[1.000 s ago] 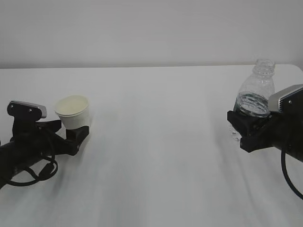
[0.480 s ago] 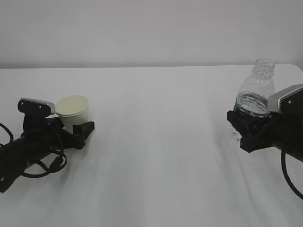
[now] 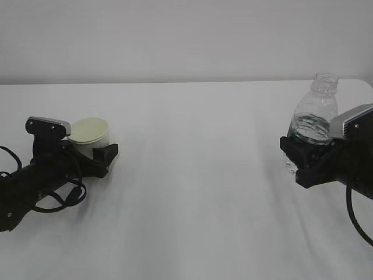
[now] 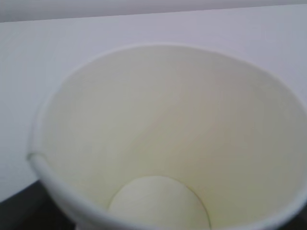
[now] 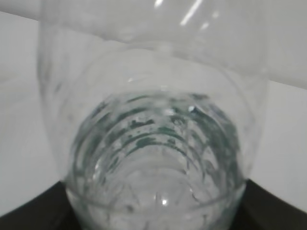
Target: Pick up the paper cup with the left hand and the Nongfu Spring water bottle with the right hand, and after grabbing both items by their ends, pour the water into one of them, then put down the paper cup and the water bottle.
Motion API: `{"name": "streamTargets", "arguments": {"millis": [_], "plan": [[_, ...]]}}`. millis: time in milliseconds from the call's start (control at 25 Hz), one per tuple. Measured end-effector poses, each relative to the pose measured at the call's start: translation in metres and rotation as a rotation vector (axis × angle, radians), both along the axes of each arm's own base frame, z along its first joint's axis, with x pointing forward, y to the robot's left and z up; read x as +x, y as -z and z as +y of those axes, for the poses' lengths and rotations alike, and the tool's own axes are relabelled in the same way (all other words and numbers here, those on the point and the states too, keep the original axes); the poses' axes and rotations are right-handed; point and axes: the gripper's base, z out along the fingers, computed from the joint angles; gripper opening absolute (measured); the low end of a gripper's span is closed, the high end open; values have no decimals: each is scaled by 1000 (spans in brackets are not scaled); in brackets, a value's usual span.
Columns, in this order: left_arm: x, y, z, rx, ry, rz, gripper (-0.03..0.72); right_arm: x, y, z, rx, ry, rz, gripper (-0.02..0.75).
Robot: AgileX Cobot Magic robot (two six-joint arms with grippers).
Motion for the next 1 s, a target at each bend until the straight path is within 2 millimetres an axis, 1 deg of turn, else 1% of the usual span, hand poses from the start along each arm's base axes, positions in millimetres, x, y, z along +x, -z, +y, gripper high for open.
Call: {"name": "streamTargets", "arguments": {"millis": [160,400,520,840,1000], "plan": [[0,0,0,-1,-4,0,653,0,0,0,0,0,0,453],[0,0,0,-1,-4,0,524,0,0,0,0,0,0,454],[0,0,0,-1,-4,0,488,0,0,0,0,0,0,454],[0,0,0,-1,-4,0,469,0,0,0,0,0,0,454],[-2,0,-3,6,41,-1,468,0,0,0,0,0,0,454]]}}
